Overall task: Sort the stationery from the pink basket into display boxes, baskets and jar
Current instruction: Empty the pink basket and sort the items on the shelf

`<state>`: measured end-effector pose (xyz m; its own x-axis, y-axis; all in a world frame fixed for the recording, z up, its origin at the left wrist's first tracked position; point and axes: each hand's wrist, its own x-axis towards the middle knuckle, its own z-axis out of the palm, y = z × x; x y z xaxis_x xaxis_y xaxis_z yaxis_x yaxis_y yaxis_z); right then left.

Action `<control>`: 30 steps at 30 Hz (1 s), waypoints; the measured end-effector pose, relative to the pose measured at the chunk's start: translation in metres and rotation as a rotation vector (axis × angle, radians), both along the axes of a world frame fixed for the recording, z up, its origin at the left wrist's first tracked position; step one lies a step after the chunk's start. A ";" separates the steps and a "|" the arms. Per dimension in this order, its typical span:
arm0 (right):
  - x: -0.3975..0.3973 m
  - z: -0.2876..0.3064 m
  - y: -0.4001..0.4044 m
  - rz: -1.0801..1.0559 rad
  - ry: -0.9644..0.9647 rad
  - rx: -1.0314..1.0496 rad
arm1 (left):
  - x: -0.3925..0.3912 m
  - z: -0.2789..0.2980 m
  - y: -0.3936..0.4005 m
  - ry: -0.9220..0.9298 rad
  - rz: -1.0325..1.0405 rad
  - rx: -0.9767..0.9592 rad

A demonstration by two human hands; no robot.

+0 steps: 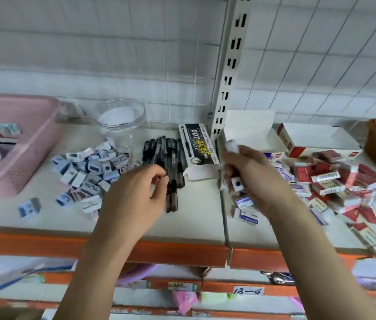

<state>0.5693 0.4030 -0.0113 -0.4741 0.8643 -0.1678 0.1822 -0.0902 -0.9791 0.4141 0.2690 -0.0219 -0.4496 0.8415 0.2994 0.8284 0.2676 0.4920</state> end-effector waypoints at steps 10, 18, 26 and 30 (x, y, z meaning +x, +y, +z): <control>-0.090 -0.003 -0.042 0.313 -0.239 0.386 | -0.057 0.017 -0.039 0.140 0.158 0.153; -0.177 -0.008 -0.069 0.282 -0.311 0.478 | -0.151 0.024 -0.070 0.160 0.159 0.224; -0.274 -0.012 -0.113 -0.047 -0.522 0.637 | -0.307 0.023 -0.121 0.099 0.142 0.045; -0.324 0.011 -0.140 -0.122 -0.430 0.763 | -0.379 0.024 -0.133 0.078 0.073 -0.085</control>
<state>0.2454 0.2630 -0.0004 -0.3995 0.8541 0.3329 0.5804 0.5168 -0.6294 0.0353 0.1359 0.0022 -0.4884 0.8314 0.2651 0.8404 0.3663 0.3996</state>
